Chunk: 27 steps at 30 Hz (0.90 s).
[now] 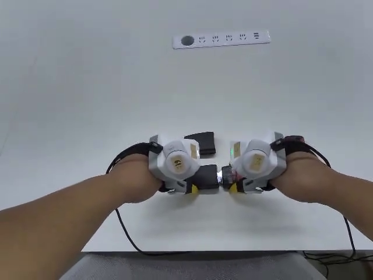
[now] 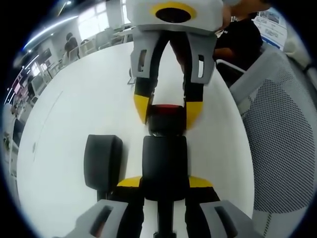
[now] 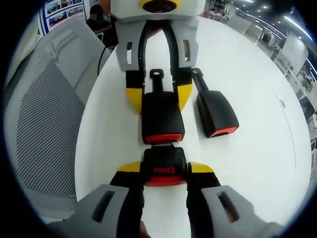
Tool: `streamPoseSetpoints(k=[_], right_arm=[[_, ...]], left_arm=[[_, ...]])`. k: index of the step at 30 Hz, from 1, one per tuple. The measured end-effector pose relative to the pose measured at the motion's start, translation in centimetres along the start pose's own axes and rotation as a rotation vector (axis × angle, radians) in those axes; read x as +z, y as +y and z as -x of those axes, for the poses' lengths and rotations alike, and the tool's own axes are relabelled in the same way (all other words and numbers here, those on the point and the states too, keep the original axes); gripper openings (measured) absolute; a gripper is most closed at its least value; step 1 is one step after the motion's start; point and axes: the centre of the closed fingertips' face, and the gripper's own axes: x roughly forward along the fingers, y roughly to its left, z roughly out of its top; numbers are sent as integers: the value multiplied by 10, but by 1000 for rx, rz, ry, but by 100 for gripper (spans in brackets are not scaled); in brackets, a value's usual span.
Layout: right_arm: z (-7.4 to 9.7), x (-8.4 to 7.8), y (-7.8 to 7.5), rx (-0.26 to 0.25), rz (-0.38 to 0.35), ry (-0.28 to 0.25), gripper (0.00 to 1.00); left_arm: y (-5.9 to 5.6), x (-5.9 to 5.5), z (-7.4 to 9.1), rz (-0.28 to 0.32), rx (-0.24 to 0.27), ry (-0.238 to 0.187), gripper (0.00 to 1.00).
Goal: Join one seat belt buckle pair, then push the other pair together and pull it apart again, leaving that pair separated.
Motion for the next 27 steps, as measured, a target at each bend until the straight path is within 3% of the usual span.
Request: streamPoseSetpoints(k=[6, 15, 27], right_arm=[[1, -5, -4, 0, 16, -6, 31], [2, -5, -5, -3, -1, -21, 31], [1, -5, -5, -13, -3, -32, 34]], left_arm=[[1, 0, 0, -13, -11, 55, 31], [0, -1, 3, 6, -11, 6, 30], [1, -1, 2, -7, -22, 30, 32]])
